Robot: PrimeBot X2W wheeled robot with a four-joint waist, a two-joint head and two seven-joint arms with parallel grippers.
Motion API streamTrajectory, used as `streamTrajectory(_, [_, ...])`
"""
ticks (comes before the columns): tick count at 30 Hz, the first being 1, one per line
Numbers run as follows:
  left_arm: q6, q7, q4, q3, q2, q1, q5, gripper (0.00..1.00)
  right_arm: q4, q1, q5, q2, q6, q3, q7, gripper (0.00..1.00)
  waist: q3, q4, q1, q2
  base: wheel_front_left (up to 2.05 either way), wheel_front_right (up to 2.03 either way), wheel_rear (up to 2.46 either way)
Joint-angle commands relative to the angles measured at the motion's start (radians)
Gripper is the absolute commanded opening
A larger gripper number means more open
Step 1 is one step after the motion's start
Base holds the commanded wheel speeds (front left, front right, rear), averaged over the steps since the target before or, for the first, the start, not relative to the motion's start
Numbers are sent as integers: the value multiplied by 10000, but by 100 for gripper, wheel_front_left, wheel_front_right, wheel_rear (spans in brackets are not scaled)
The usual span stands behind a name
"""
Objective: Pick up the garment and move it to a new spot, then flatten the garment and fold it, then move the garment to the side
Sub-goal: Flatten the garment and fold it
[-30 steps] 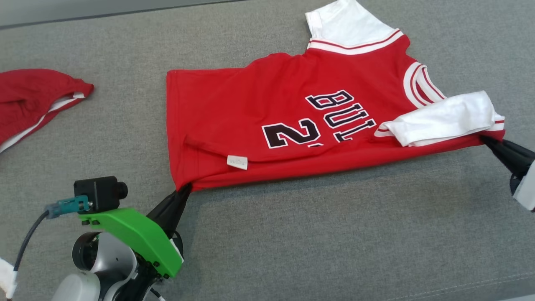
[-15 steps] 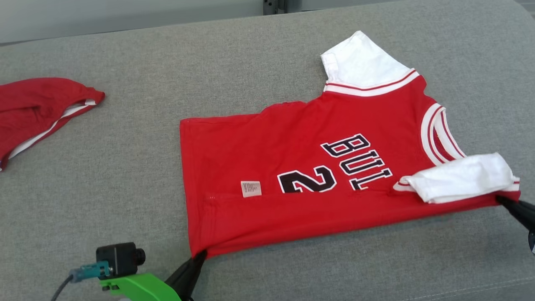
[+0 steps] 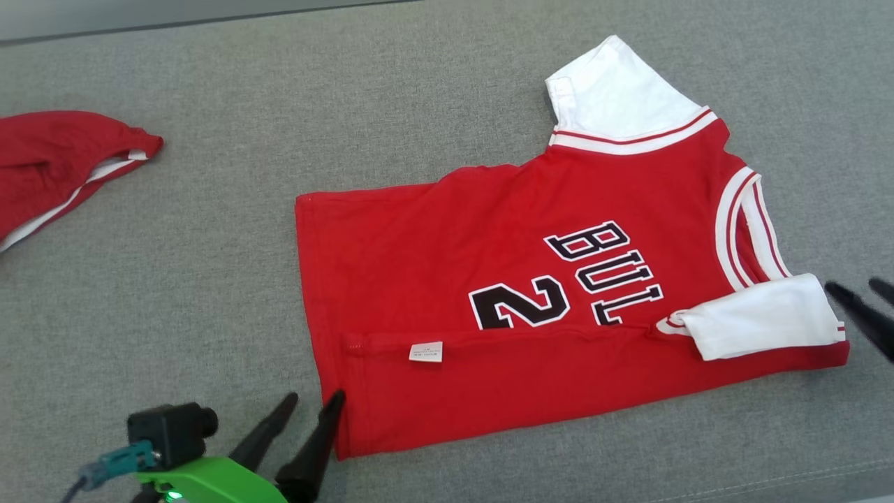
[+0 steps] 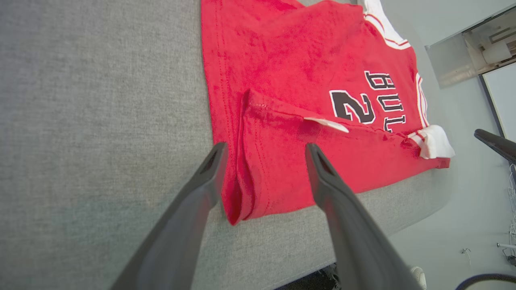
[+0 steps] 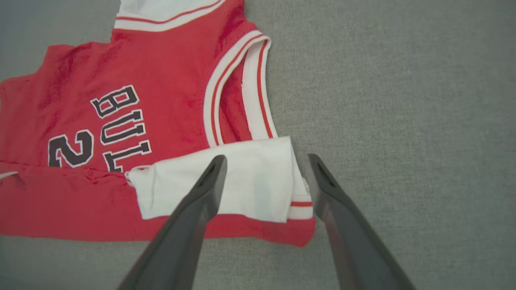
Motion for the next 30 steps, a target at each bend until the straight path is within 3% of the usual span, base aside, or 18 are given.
streamTrajectory(1, [153, 34, -312, 253, 231, -195, 200, 100, -395, -407, 187, -211, 2, -201, 10, 100, 336, -28, 0, 0, 0, 0, 0])
streamTrajectory(5, [256, 563, -555, 483, 662, -1702, 615, 100, -952, -1908, 14, -522, 0, -413, 207, 100, 1152, 75, 0, 0, 0, 0, 0])
streamTrajectory(8, [138, 1119, 10, 239, 509, -3486, 813, 100, -689, -3622, -512, -502, 2, -202, 463, 100, 1939, 308, 0, 0, 0, 0, 0])
streamTrajectory(16, [-375, 1908, 2458, -633, -227, -7297, 1196, 100, 1257, -8008, -2217, 571, 1, 1542, 1182, 100, 3512, 1164, 0, 0, 0, 0, 0])
streamTrajectory(22, [-854, 2158, 3118, -1125, -392, -8457, 1445, 100, 2903, -9738, -2937, 1089, 2, 2420, 1428, 100, 3953, 1647, 0, 0, 0, 0, 0])
streamTrajectory(30, [-1072, 2475, 2769, -1424, -384, -8532, 1256, 100, 3980, -10407, -2871, 1241, 2, 3459, 1137, 100, 3879, 1826, 0, 0, 0, 0, 0])
